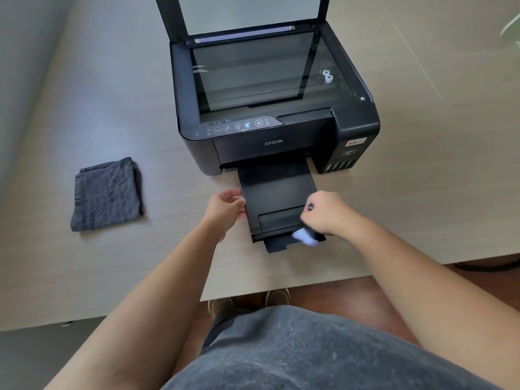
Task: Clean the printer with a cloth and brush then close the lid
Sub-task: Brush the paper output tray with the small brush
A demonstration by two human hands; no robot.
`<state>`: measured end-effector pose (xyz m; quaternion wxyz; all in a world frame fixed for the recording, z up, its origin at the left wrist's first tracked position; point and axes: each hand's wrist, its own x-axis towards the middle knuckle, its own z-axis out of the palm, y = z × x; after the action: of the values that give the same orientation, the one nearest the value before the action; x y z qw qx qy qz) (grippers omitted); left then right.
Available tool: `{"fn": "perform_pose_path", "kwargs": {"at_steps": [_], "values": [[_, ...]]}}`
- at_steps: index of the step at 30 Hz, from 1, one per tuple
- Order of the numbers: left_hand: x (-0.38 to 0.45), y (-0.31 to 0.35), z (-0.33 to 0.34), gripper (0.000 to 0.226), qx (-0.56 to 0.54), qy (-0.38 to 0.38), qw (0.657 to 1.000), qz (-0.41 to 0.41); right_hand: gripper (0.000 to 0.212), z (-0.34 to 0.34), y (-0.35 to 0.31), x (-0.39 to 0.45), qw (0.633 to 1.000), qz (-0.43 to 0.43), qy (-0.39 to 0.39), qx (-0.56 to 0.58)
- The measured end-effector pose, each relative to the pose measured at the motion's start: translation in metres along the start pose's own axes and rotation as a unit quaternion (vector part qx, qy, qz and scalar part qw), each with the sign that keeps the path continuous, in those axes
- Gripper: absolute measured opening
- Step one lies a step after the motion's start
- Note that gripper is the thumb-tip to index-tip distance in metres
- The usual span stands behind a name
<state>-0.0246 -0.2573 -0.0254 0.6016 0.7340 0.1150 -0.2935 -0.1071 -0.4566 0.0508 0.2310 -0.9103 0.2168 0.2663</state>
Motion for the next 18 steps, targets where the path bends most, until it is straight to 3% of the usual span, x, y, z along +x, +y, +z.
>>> {"fn": "perform_pose_path", "kwargs": {"at_steps": [3,8,14,16,18], "values": [[-0.001,0.000,0.002,0.019,-0.009,0.006,1.000,-0.004,0.016,-0.004,0.002,-0.002,1.000,0.000,0.009,0.001],[-0.001,0.003,0.003,0.022,-0.012,0.004,1.000,-0.009,0.019,0.033,-0.060,-0.020,0.989,-0.103,-0.084,0.062],[0.000,0.001,0.000,0.022,-0.002,-0.003,1.000,-0.008,0.017,-0.007,0.005,0.004,1.000,-0.008,0.006,0.002],[-0.001,0.001,-0.001,0.022,-0.002,-0.003,1.000,-0.011,0.016,-0.015,0.020,0.005,0.997,0.016,0.055,0.042],[-0.001,0.001,0.000,0.022,-0.011,-0.004,1.000,-0.012,0.012,-0.001,0.009,0.004,0.989,-0.025,0.096,0.113]]}}
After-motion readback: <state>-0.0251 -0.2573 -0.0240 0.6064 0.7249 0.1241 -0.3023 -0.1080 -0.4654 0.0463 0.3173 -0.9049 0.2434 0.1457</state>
